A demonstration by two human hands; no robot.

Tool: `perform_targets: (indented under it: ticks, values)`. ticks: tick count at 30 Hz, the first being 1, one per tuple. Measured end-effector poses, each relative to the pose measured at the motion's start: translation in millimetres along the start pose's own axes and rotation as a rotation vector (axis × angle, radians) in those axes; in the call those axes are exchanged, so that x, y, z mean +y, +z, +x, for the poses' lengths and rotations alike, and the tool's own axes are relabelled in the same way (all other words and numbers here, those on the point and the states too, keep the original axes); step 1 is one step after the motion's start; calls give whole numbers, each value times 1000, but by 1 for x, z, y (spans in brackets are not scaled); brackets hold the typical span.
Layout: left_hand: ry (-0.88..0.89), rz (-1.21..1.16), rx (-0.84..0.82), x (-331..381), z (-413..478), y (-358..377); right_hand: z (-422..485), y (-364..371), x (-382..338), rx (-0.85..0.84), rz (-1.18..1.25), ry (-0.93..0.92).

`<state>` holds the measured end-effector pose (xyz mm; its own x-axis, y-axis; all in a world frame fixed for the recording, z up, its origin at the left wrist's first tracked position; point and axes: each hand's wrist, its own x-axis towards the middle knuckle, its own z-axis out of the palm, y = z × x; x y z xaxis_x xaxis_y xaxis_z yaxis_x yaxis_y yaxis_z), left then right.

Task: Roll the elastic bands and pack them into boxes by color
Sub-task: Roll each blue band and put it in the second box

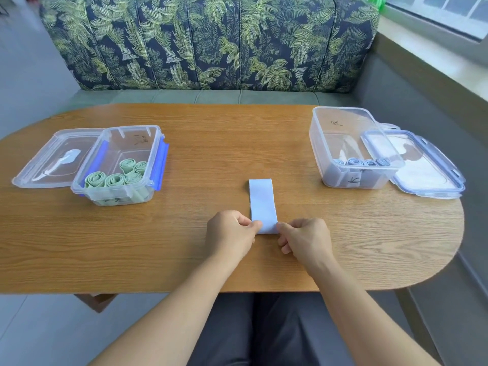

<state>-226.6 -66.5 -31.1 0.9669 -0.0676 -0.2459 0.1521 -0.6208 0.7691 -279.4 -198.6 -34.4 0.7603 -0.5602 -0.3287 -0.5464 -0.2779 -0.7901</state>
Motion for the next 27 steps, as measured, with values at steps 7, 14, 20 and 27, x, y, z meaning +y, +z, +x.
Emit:
perform_targets:
  ticks: [7,14,20,27]
  values:
    - [32,29,-14,-1,-11,1,-15,-1,5,25,-74,-37]
    - [-2,70,-47,3,4,-1,-7,-2,1,28,-90,-29]
    - [73,12,15,-2,6,3,5,-1,-5,40,-111,-19]
    - [61,-32,0,-6,6,5,13,4,-10,63,-141,3]
